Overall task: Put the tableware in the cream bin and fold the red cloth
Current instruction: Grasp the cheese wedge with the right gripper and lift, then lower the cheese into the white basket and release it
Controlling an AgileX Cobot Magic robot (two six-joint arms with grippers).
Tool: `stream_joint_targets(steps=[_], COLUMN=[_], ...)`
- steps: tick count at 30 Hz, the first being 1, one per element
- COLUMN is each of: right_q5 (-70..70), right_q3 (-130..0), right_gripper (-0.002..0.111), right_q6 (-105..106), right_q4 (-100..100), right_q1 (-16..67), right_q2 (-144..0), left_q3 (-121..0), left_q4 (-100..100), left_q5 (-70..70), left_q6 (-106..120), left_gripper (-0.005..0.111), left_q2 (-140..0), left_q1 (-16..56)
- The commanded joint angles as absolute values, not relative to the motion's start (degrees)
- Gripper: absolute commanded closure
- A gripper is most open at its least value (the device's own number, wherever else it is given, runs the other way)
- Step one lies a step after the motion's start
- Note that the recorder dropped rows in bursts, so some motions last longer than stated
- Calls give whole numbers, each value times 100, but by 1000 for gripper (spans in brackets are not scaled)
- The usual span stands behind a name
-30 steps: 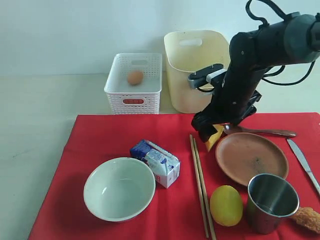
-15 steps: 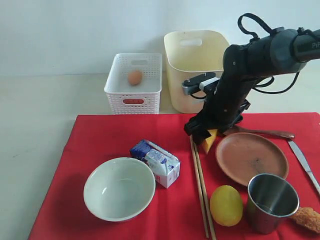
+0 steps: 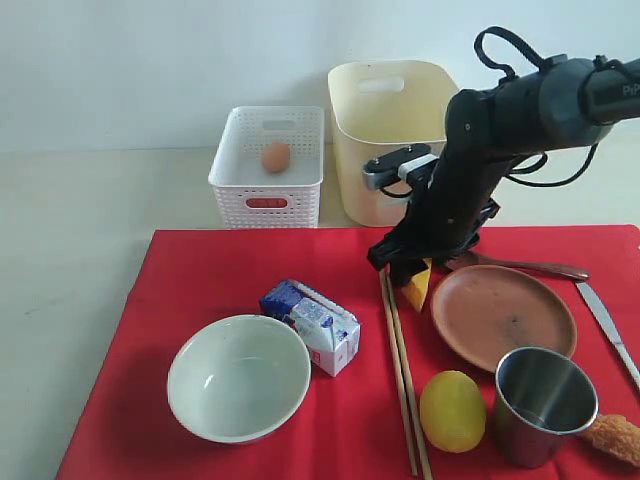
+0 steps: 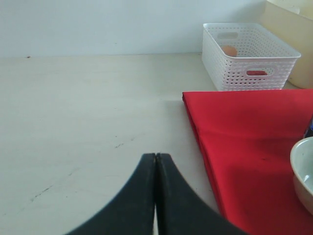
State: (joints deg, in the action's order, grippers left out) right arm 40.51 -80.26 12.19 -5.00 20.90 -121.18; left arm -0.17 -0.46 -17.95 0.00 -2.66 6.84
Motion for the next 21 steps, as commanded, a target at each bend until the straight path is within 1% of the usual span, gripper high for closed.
stream_joint_targets(steps=[1,5,6,11,17,21], right_q5=[4021,4009,3911,3583,3980,4096], right_q3=[-8041,-8041,-8041,-8072,-8726,-9340], right_gripper=[108,108,108,108,108,108], right_q6=[1234,1467,1788,3297,4570,4846], right_q4=[-461,-648,-1052,-2781,-4389,-4648], right_q1=[2065,2065,2065,2065,2065,2065], right_q2=[-11569,-10758,-10466,-10059,-10410,-10922], left_q3=[0,0,0,0,0,0], left_q4=[-81,-81,-81,-81,-81,-81], left_q5=[-1763,-1763,-1763,-1763,-1763,-1763], left_q6=[-30,-30,-30,-30,-30,-30], left_gripper=[107,107,107,107,107,107], left_q2=[-241,-241,-241,-241,-241,-241], left_q1=[660,660,660,660,660,660])
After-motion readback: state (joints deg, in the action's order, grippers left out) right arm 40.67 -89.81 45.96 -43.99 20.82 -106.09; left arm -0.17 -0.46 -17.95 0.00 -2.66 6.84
